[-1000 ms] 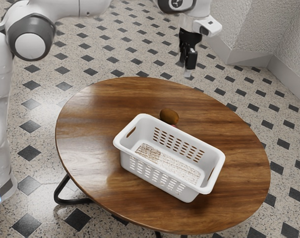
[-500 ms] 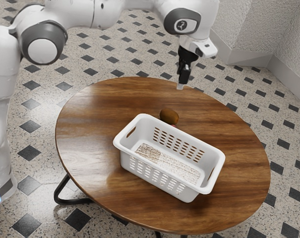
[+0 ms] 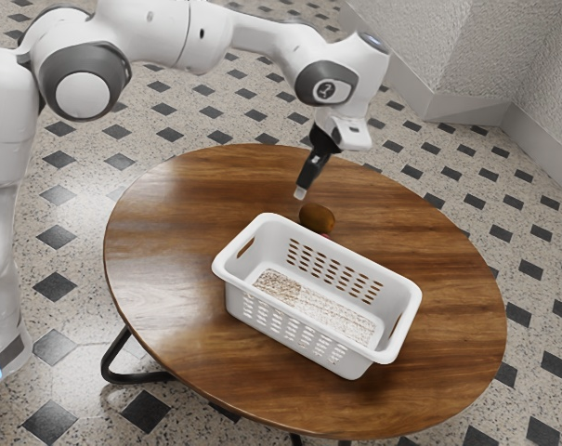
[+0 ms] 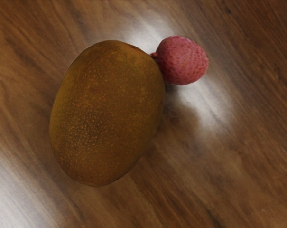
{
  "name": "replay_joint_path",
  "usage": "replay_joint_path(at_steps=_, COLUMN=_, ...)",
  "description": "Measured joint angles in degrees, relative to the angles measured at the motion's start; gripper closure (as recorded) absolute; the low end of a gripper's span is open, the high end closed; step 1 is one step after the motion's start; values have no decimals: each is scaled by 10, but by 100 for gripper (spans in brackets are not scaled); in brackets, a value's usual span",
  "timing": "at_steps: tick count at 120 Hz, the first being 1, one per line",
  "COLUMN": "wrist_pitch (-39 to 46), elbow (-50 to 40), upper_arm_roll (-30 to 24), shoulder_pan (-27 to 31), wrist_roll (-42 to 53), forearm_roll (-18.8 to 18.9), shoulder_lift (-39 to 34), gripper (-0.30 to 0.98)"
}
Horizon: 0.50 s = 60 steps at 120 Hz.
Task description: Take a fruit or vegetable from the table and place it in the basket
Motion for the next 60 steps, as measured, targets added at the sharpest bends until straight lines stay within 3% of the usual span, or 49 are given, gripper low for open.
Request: replay_joint_path(at_steps=60, wrist_pitch=21, elbow=-55, upper_arm_roll=13, shoulder_pan=1, wrist_roll=100, forearm_roll=-25, shoulder_lift=-24, gripper=0)
